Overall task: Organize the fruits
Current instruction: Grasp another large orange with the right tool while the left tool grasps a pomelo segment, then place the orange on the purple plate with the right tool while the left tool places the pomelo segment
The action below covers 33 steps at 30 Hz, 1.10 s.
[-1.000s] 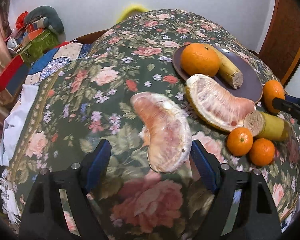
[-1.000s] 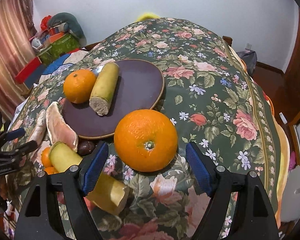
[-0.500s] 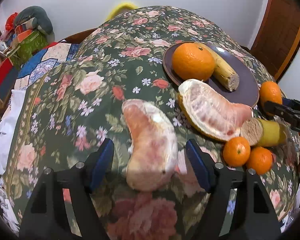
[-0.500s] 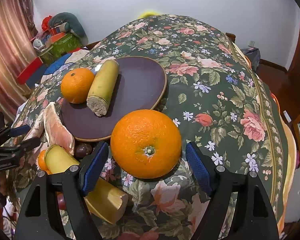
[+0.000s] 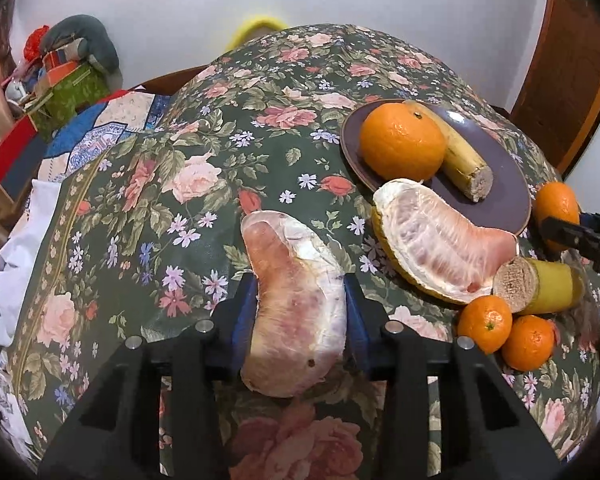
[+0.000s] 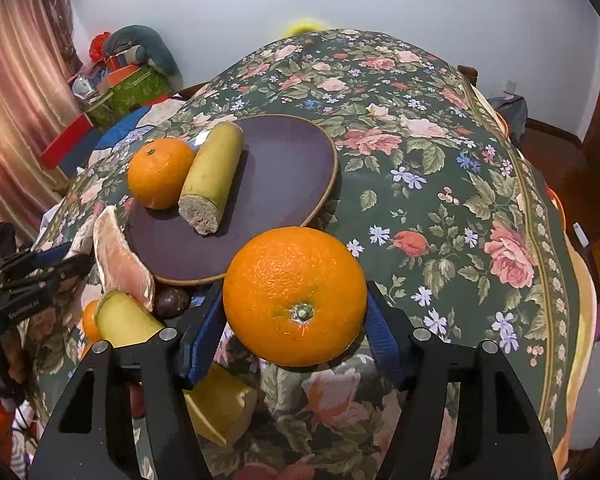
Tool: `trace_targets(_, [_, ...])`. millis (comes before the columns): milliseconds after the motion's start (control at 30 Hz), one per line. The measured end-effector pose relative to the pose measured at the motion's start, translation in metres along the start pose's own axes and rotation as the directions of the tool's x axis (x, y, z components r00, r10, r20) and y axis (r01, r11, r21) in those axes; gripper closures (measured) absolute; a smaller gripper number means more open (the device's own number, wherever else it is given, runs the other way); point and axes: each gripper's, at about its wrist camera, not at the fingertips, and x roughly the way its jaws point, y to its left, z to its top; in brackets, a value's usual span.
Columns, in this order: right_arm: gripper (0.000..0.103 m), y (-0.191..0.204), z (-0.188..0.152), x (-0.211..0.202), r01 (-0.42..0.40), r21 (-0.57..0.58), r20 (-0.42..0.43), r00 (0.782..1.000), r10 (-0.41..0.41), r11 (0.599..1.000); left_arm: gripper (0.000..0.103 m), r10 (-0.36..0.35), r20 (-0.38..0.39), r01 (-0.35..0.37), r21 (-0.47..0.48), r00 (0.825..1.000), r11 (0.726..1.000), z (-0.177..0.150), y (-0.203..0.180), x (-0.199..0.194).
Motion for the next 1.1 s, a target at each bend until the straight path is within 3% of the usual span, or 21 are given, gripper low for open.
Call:
trace_targets(300, [0.041, 0.002, -0.001, -0.021, 0.004, -0.007, 0.038, 0.999, -0.004, 1.000, 0.061, -0.029, 0.031, 0.030, -0.022, 0.999, 0.999, 0.000, 0.004, -0.027])
trace_targets(700, [0.041, 0.007, 0.015, -0.051, 0.015, -0.021, 0.115, 0.993, -0.013, 1.000, 0.061, -0.104, 0.163, 0.102, 0.020, 0.981, 0.995, 0.026, -0.019, -0.078])
trace_targets(1100, [0.041, 0.013, 0.047, -0.046, 0.004, -0.045, 0.164, 0.987, 0.003, 0.999, 0.061, -0.179, 0.228, 0.172, 0.050, 0.957, 0.984, 0.070, -0.048, -0.075])
